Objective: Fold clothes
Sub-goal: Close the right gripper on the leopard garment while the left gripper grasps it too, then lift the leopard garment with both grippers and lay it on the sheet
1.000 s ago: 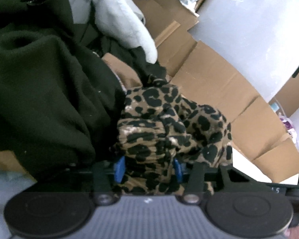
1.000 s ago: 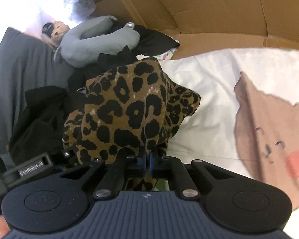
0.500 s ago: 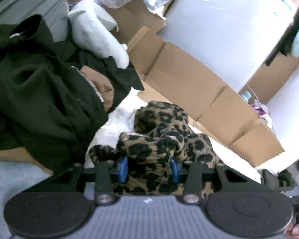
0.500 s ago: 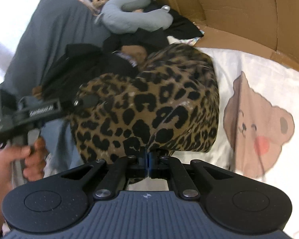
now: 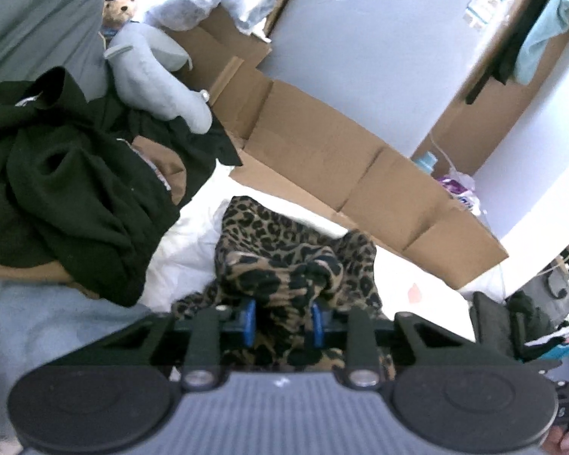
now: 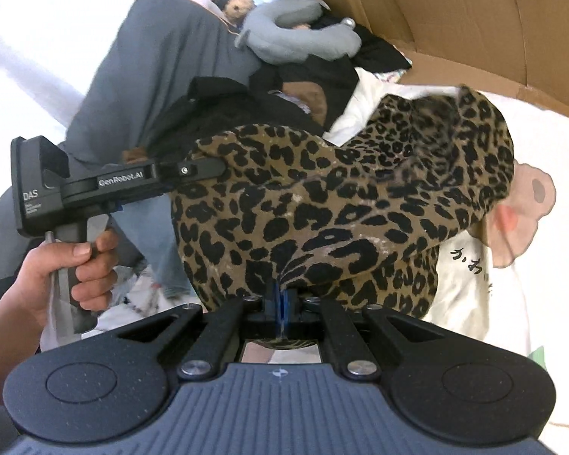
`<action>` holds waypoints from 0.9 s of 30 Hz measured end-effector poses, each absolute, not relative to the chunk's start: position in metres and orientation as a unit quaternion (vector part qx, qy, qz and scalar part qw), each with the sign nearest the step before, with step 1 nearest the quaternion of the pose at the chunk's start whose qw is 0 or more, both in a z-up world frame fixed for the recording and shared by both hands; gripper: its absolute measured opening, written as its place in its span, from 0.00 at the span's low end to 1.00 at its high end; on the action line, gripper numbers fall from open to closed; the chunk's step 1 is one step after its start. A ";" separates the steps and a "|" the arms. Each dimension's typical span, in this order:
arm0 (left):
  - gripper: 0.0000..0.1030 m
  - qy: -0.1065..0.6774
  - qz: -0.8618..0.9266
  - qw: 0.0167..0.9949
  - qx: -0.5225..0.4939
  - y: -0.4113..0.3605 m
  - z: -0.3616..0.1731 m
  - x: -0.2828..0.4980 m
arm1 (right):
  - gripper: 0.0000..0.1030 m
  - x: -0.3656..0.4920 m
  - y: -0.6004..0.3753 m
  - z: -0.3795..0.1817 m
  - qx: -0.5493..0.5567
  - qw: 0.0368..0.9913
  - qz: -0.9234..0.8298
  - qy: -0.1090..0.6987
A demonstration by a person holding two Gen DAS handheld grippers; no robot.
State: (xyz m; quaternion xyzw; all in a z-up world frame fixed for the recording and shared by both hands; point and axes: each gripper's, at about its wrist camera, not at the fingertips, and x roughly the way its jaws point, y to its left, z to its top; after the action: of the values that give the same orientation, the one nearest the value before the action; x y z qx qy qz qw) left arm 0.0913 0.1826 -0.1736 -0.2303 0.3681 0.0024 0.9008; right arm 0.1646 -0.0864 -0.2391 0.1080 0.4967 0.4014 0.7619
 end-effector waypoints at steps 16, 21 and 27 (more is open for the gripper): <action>0.18 0.320 -0.017 0.923 -0.215 0.169 -0.074 0.031 | 0.00 0.110 -0.104 -0.159 0.142 0.718 0.522 0.438; 0.18 0.323 -0.024 0.926 -0.192 0.159 -0.063 0.040 | 0.00 0.110 -0.113 -0.162 0.165 0.718 0.523 0.428; 0.18 0.346 -0.039 0.921 -0.176 0.149 -0.084 0.072 | 0.00 0.113 -0.130 -0.187 0.201 0.734 0.492 0.423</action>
State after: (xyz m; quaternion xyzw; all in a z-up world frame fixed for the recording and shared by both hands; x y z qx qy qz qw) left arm 0.0716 0.1486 -0.0845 -0.1759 0.3458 -0.0385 0.9208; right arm 0.1133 -0.1302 -0.1870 0.2009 0.4234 0.4919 0.7338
